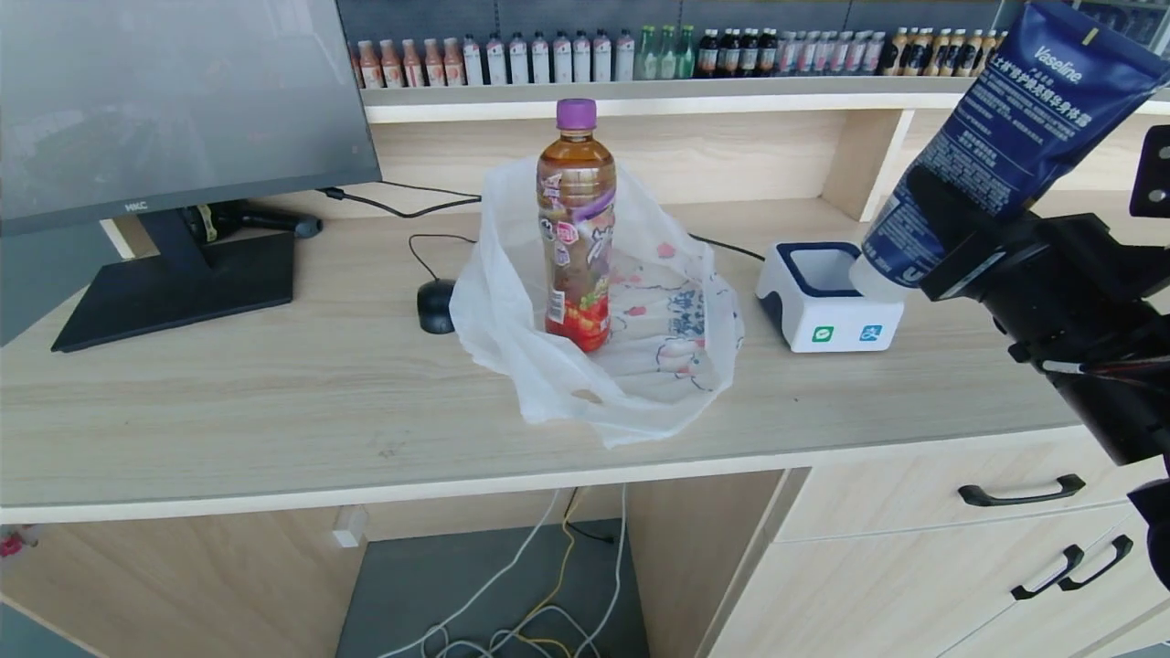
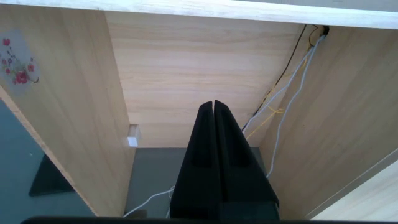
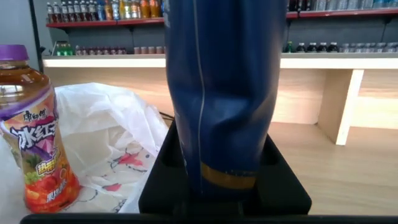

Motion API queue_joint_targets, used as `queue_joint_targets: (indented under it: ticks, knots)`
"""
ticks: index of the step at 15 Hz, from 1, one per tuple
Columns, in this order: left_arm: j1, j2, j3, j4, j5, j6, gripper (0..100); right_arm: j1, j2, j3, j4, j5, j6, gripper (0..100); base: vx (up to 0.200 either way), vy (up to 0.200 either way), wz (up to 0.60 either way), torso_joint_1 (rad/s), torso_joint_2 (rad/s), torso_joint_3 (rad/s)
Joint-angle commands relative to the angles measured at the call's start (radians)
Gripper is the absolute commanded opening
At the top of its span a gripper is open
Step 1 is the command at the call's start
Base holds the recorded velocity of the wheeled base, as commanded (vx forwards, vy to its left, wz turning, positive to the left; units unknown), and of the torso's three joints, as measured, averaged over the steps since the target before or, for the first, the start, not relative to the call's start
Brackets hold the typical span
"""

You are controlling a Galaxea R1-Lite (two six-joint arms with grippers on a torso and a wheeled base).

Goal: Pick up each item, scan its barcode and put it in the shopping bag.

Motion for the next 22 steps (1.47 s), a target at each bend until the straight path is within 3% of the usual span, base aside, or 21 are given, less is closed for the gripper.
queue_joint_targets:
  ticks: [1, 4, 12, 22]
  knots:
    - [0.0, 0.0, 0.0, 0.0, 0.0, 0.0, 0, 0.0, 0.001, 0.004, 0.0, 0.001, 0.0, 0, 0.0, 0.2, 0.0, -0.002, 0.01, -0.002]
    - [0.0, 0.0, 0.0, 0.0, 0.0, 0.003, 0, 0.0, 0.001, 0.016, -0.001, 0.001, 0.001, 0, 0.0, 0.2, 0.0, 0.001, 0.0, 0.004]
    - [0.0, 0.0, 0.0, 0.0, 0.0, 0.006, 0, 0.0, 0.053, 0.002, -0.001, 0.002, 0.0, 0, 0.0, 0.0, 0.0, 0.0, 0.0, 0.0]
    - [0.0, 0.0, 0.0, 0.0, 0.0, 0.006, 0, 0.026, 0.297, -0.209, 0.006, 0.021, -0.009, 0, 0.0, 0.0, 0.0, 0.0, 0.0, 0.0]
